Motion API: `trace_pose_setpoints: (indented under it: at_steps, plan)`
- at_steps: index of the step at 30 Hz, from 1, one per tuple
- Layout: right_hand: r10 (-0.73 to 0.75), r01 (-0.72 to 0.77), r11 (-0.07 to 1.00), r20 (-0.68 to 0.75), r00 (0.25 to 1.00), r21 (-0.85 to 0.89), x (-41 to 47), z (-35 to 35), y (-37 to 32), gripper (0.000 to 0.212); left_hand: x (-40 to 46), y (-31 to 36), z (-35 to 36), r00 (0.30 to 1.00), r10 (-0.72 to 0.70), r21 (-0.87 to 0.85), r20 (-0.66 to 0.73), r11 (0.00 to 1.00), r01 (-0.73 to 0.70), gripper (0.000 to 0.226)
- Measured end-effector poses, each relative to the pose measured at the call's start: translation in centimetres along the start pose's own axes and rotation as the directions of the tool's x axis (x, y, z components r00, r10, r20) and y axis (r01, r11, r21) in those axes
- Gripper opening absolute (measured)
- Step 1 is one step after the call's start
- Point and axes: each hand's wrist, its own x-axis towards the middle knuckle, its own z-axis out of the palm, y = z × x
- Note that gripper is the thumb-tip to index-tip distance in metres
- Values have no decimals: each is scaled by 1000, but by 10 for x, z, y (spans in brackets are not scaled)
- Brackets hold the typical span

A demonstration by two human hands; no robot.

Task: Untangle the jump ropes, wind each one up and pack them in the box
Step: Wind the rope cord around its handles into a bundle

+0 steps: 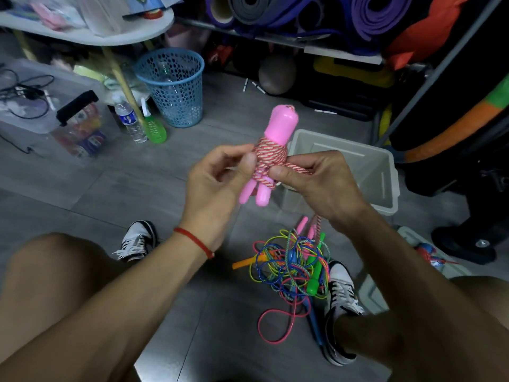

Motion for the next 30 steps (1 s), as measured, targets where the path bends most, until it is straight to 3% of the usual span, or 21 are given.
trace_pose_setpoints:
  at_steps: [2, 4, 6, 8, 11, 13, 16, 19, 21, 25, 30]
  plan:
    - [-18, 15, 998, 56, 998, 54, -1, -1, -1, 13, 5, 6, -7, 967, -230, -174, 107, 953, 246, 34]
    - [-35, 31, 999, 116, 993, 32, -1, -3, -2, 14, 6, 9, -12, 851, -411, -167, 328, 861, 480, 52]
    - [-24, 26, 1000, 184, 983, -9, 1, -7, 0, 14, 3, 15, -15, 717, -490, -115, 496, 781, 614, 63]
    - [-6, 7, 1000, 230, 973, -2, 2, -11, 1, 14, 1, 22, -14, 660, -501, -144, 560, 726, 673, 58]
    - [-36, 78, 967, 172, 984, -242, 0, -7, 5, 30, 4, 20, -17, 716, -490, -70, 498, 800, 596, 42]
    - [-90, 102, 907, 48, 995, -410, -1, -1, 11, 32, 7, 15, -17, 777, -451, -6, 439, 863, 504, 40]
    - [-77, 4, 883, -137, 988, -470, -4, 11, 11, 30, 7, 8, -12, 864, -411, 11, 292, 905, 426, 44]
    - [-64, -11, 830, -113, 992, -558, -10, 22, 6, 20, 7, 4, -6, 918, -360, 55, 163, 933, 356, 35]
    - [-26, -30, 854, -99, 995, -520, -15, 26, -1, 22, 7, 1, -3, 945, -309, 87, 107, 950, 300, 33]
    - [56, -89, 909, -94, 994, -406, -21, 32, -14, 48, 6, -3, 2, 974, -214, 119, 70, 972, 204, 27]
    - [62, -78, 959, -68, 996, -272, -23, 39, -10, 45, 3, -1, 4, 964, -266, -17, 18, 964, 266, 37]
